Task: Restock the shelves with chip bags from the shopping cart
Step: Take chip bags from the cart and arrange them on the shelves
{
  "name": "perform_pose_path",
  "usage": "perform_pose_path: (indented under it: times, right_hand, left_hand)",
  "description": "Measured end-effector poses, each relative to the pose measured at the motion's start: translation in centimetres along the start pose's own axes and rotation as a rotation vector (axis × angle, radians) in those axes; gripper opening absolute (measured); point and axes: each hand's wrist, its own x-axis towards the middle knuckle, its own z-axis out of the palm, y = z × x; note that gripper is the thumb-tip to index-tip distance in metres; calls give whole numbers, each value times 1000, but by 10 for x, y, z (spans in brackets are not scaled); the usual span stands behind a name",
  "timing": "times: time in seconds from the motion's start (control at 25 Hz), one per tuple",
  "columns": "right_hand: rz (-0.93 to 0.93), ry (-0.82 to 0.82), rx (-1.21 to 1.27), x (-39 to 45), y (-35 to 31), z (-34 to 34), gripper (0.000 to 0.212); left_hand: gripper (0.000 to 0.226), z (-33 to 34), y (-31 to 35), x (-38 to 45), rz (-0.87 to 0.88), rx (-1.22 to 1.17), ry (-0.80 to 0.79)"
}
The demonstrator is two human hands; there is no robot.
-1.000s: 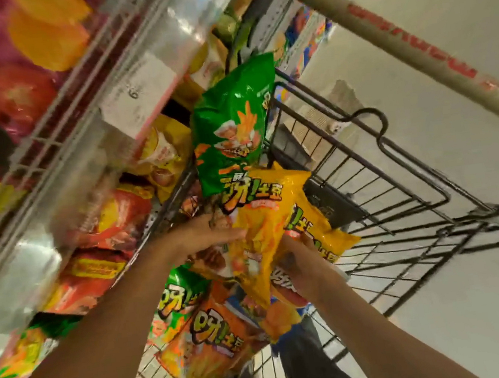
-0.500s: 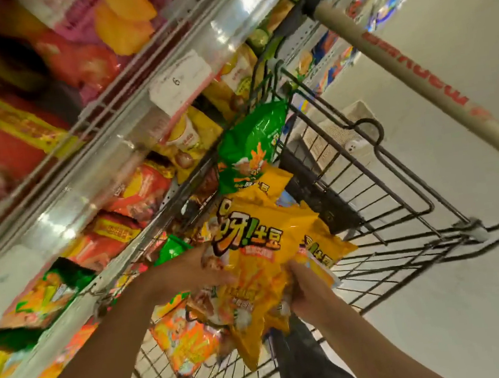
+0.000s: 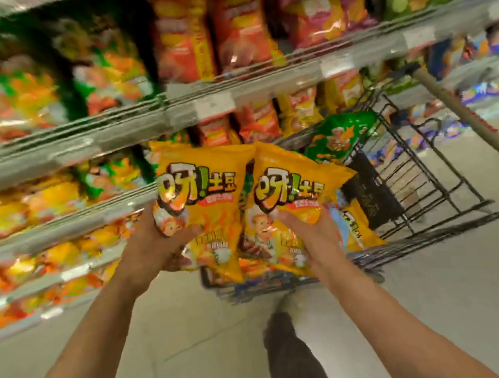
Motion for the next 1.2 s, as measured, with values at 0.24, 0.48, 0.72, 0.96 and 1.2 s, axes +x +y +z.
perform_pose_path:
  times: [0.24,0.48,0.72,0.96,1.2]
  right_hand:
    - [-174,-297,-257,-128,5,121,68]
    - [-152,-566,-297,-211,28,264,80]
    - [-168,-769,-323,-253,83,415,82]
    - [-92,-920,-270,-300,129,516,61]
    - [-130,-561,-465,-302,124,559,58]
  left_hand:
    - [62,-132,-47,-183,53,-117,303]
    - [65,-250,-90,-293,72,-239,570]
    - [57,-375,-134,-351,18,-266,731]
    - [54,-488,-168,-377,-58,-282,750]
    - [43,-546,-181,-326,-17,-295,617]
